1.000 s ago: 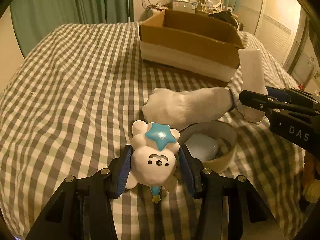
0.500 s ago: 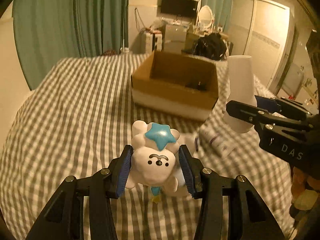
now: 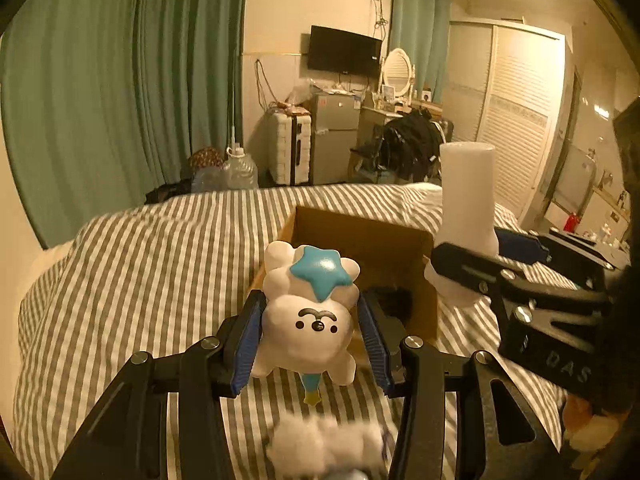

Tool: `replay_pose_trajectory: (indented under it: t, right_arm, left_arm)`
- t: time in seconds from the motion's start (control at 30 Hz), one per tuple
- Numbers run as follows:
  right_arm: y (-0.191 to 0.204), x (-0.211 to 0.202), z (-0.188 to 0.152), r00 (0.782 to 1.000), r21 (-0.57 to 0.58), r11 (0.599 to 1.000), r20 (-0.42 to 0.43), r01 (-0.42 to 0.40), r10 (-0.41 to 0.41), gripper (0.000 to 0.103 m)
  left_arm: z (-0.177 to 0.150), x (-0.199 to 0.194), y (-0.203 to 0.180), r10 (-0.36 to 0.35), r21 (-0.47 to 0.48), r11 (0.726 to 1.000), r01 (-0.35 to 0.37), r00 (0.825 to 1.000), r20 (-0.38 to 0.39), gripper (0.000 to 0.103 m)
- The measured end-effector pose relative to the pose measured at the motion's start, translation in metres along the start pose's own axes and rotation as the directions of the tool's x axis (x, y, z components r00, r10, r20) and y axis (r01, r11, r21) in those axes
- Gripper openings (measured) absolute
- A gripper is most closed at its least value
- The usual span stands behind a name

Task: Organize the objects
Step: 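Lower the bear figurine and white bottle into the box and release both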

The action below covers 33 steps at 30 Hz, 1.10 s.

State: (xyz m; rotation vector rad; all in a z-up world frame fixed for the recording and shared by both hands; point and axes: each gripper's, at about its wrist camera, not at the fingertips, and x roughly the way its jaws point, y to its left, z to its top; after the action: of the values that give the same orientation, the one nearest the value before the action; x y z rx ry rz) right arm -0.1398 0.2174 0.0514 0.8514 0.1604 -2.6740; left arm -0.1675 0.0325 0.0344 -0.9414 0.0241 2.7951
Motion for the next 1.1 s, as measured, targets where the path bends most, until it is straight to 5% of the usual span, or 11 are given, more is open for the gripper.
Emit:
replay_pose_trajectory:
  t: [0.27,0.57,1.1]
  right_arm:
    - [-0.035,0.063,0.032,1.000,0.059,0.998,-0.004,0.007,-0.007,0.044]
    - [-0.074,0.144,0.019,0.994,0.126,0.992,-0.106,0.029,-0.015,0.044]
    - [-0.096,0.182,-0.014,0.974,0.156,0.986,-0.226,0.056,-0.020,0.045]
  left_arm:
    - [0.034,0.080,0.001,0.000,0.035,0.999,0.000,1.000,0.006,0.048]
    - [0.029,0.165,-0.006,0.012,0.113,0.994,-0.001,0.995,-0.095,0.048]
    - [-0.020,0.182,-0.019,-0.052,0.126,0.989,0.080,0.977,-0.207,0.050]
